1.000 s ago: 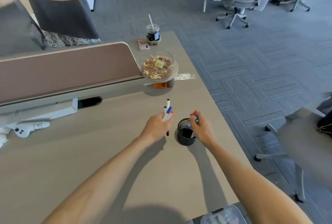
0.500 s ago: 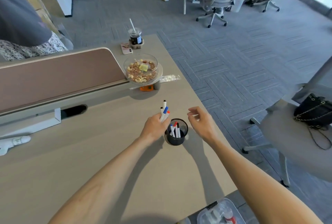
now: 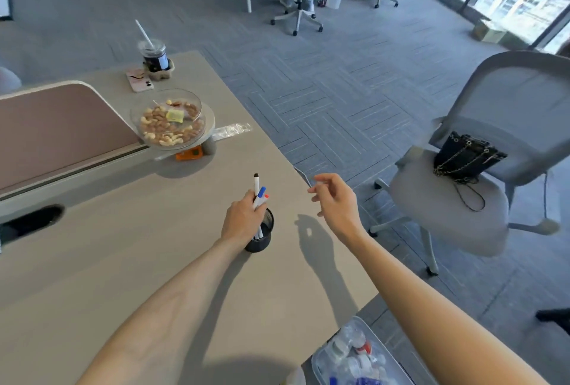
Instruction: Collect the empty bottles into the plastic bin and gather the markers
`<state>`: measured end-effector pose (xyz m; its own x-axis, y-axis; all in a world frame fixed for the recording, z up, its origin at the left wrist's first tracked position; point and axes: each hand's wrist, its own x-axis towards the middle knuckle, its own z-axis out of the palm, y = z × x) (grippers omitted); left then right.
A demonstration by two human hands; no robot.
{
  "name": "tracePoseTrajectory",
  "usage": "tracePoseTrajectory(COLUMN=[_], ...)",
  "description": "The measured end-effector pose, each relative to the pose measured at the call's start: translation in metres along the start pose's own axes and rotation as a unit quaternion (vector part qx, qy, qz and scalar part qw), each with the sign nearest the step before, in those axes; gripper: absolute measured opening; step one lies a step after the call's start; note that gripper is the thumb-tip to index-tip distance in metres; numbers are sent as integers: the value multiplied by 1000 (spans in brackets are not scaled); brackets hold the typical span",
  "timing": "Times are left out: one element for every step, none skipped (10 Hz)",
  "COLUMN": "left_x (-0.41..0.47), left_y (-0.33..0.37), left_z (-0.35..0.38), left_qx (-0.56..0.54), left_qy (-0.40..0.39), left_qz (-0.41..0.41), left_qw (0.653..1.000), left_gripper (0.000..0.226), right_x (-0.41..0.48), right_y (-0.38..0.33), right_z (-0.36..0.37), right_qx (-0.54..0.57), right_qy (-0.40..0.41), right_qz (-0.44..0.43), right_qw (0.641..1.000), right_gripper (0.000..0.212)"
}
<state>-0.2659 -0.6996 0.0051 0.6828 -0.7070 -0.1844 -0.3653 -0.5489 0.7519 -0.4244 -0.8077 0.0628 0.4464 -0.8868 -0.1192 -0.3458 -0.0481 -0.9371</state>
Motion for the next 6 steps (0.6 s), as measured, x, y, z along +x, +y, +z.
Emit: tracePoseTrajectory(left_x=[3,2,2,1,-3,-12], left_y=[-4,-3,-2,-5,-7,-7], left_z=[8,10,9,4,-5,-14], left_qx=[-13,-29,-24,-20,-39,-81], left_qy=[2,7,22,38,44,38], left_qz=[-9,-19,-4,-3,9,-12], left_qw=[1000,999,999,999,998,996], left_gripper=[22,25,32,21,6,11], right_x=[-1,-3,-5,-4,-5,-5], right_y=[4,5,4,-1,-8,-12], right_z=[-1,2,7,10,13,17], right_qx=[3,-4,-11,-5,-2,-2], right_qy=[-3,-24,-44,-47,-55,-61], right_qz=[6,11,9,9,9,-2], right_qw=[1000,1000,999,999,998,998], right_gripper=[23,22,22,21,21,20])
